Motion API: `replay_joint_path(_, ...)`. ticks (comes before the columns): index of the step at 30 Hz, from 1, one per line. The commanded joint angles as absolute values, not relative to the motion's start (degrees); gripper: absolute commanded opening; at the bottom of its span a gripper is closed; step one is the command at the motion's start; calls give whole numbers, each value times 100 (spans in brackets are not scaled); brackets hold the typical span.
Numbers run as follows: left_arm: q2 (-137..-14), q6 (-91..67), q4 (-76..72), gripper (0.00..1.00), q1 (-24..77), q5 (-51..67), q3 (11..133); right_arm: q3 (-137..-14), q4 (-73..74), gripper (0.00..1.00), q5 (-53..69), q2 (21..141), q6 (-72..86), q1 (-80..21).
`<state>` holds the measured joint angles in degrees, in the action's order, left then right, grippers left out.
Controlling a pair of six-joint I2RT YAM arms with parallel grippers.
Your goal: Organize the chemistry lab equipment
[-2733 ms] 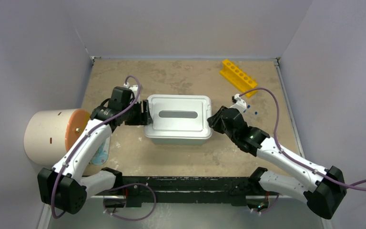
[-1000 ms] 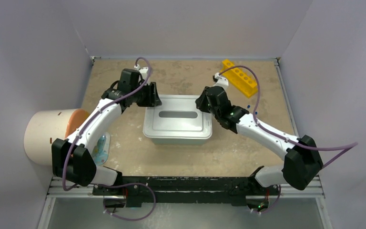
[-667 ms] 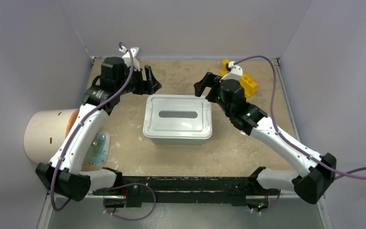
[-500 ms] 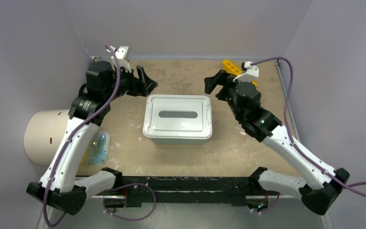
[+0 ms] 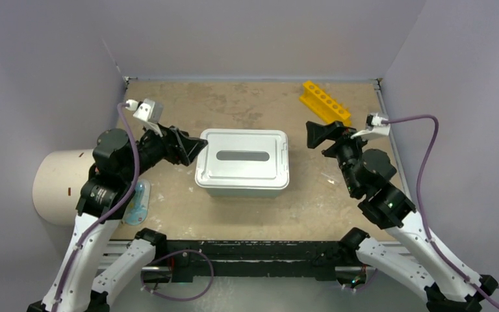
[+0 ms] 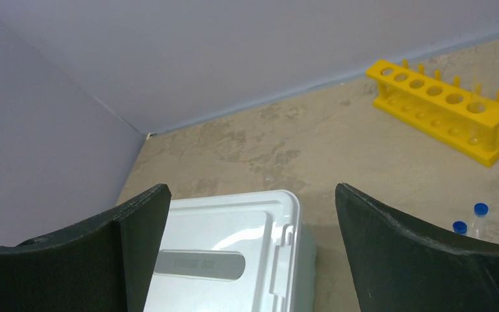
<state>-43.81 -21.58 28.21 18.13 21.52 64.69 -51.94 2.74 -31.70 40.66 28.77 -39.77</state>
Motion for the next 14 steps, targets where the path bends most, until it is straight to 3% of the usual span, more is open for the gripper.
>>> replay_joint_path(1,-3897,-2381,2487,71,1811,2330,6151,-4875,-116,99,-2970,3583,2814,-3964)
replay_joint_path(14,-2964,-2955,2219,71,1811,2071,5304,-4716,272,99,-2688,3205,3136,-3969)
